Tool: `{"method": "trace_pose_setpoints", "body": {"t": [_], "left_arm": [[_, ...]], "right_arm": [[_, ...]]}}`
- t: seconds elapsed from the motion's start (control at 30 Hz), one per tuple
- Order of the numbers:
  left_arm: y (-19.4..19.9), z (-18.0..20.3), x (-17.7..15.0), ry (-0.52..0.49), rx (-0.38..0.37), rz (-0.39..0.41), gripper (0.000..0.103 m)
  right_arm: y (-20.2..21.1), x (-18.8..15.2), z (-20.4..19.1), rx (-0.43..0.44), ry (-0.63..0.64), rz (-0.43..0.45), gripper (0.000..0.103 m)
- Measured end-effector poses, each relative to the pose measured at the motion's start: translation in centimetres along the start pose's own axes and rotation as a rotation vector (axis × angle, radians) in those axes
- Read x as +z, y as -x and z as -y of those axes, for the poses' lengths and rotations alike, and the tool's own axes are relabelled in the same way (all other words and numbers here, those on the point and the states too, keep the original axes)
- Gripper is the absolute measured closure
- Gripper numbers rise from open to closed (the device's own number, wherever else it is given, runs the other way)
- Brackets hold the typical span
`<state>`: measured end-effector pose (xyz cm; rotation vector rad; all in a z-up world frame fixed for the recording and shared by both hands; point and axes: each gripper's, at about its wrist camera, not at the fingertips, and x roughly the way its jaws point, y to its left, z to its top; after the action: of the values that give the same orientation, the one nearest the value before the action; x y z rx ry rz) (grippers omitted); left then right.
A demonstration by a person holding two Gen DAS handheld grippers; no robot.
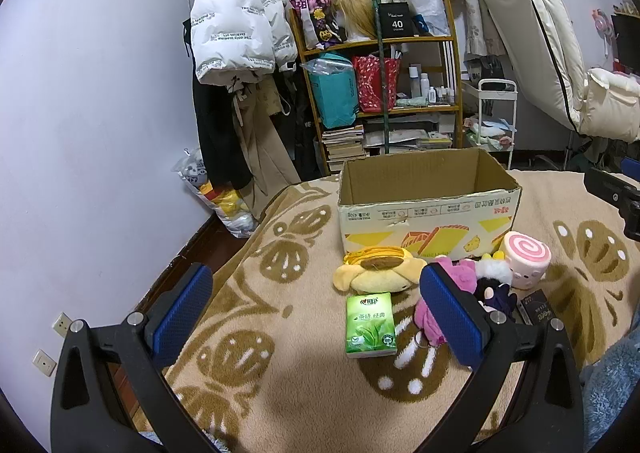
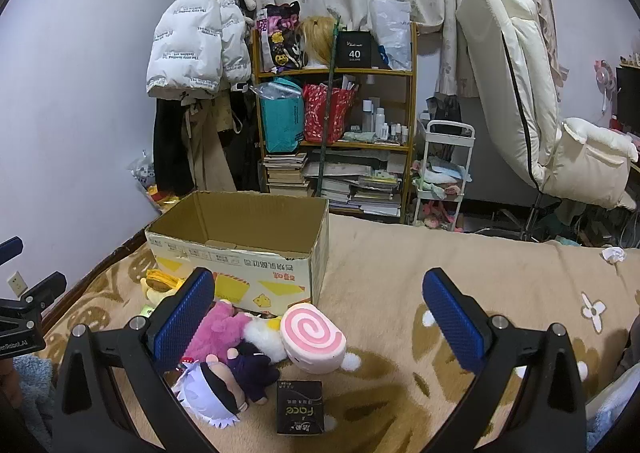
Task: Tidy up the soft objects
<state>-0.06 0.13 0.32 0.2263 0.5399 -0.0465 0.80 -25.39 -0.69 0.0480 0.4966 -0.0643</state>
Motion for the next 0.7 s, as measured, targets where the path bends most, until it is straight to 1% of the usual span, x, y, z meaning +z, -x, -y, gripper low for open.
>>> {"method": "trace_pose_setpoints", "body": {"t": [0.7], "left_arm": [[0.16,-0.27,0.20,0.001,0.001,0.000,0.001]], "right_arm": [[0.24,-0.01,-0.52,-0.005,0.006,0.006,0.000]]}}
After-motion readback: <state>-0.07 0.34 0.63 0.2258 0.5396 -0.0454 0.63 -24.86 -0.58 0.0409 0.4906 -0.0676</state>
